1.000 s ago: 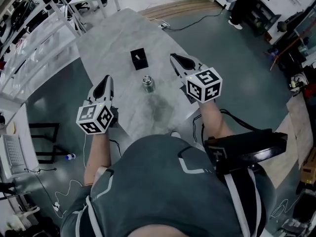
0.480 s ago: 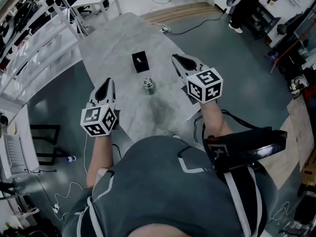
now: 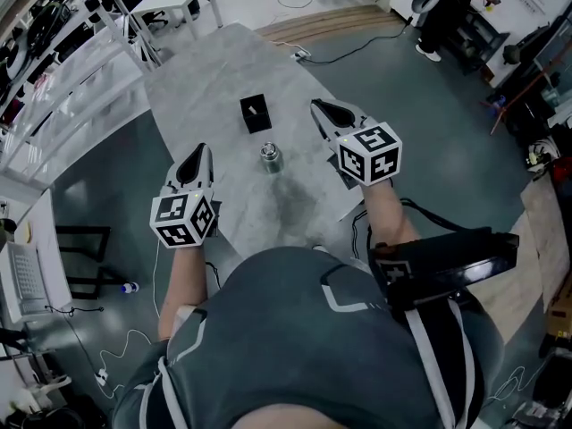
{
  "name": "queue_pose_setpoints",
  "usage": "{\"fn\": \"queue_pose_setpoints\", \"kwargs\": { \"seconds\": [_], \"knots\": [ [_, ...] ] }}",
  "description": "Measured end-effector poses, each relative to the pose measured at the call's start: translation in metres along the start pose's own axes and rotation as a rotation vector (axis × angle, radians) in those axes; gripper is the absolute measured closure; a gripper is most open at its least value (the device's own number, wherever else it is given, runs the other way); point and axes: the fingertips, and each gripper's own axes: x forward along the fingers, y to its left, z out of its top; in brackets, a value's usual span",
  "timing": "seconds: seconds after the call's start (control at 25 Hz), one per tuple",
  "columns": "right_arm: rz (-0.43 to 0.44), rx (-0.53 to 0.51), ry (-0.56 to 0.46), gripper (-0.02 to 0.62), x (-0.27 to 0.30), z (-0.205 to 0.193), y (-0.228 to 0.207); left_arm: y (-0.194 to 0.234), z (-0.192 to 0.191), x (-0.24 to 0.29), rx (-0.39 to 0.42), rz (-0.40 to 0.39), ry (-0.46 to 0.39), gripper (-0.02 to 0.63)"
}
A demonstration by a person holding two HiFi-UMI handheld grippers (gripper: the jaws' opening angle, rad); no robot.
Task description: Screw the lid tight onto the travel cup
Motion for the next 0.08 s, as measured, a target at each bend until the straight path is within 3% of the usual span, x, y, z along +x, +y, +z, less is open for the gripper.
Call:
{"fn": "queue_pose_setpoints", "kwargs": {
  "seconds": [0.08],
  "knots": [
    [0.001, 0.004, 0.003, 0.568, 0.0004, -0.0020, -0.0007, -0.0008, -0.0005, -0.0006, 0.000, 0.000, 0.000, 0.597]
  ]
}}
